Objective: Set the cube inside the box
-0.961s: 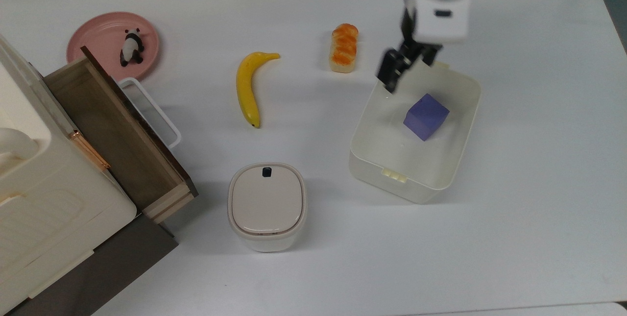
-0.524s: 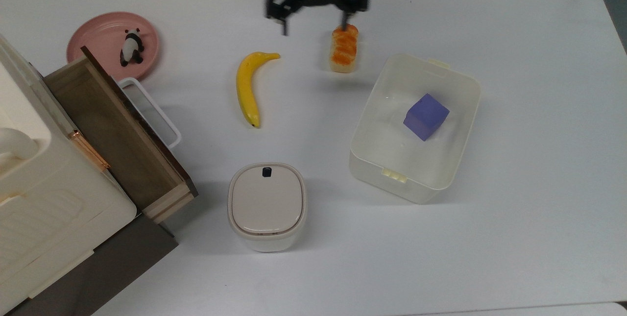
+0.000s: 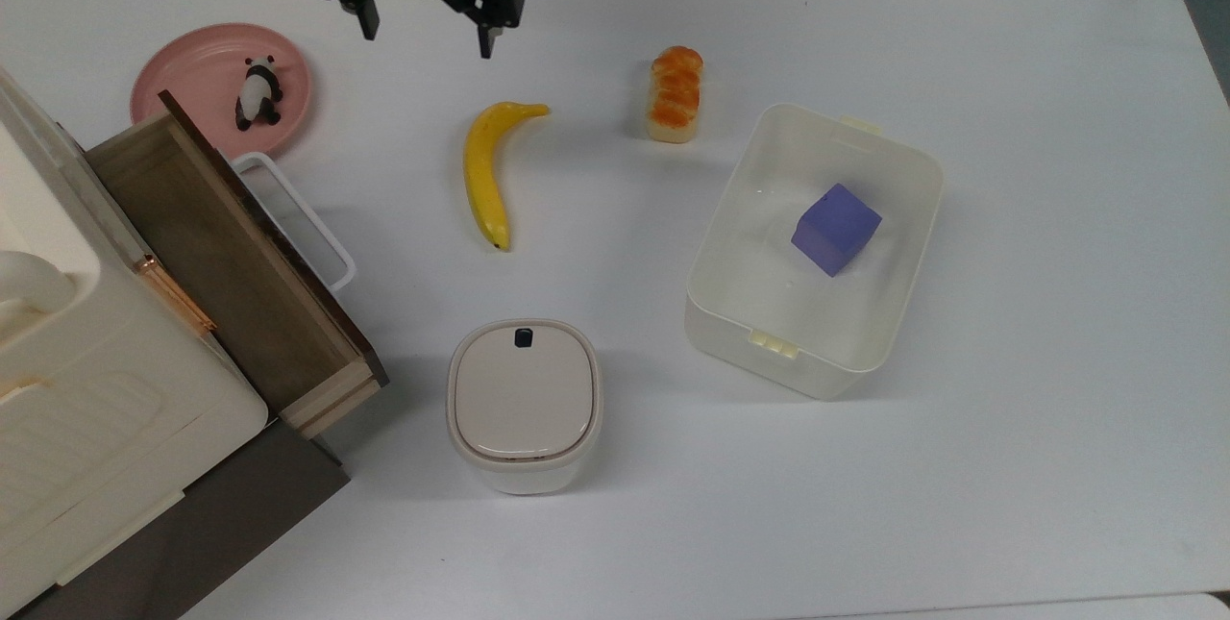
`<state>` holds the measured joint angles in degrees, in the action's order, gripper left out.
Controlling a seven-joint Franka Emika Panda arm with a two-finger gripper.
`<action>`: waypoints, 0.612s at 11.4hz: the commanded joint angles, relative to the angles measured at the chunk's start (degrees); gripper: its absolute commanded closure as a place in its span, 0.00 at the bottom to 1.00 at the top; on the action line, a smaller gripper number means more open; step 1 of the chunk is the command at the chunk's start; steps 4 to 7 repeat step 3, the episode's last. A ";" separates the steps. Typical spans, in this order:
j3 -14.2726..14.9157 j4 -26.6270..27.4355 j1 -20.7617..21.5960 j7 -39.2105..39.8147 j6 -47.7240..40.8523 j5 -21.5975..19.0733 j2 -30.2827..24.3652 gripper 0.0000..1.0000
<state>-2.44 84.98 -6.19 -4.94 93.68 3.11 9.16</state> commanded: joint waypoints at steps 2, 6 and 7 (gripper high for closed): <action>-0.28 0.89 -1.72 -0.60 0.19 0.40 -0.81 0.00; -0.37 0.89 -1.72 -0.60 0.19 0.31 -0.81 0.00; -0.37 0.89 -1.72 -0.60 0.19 0.31 -0.81 0.00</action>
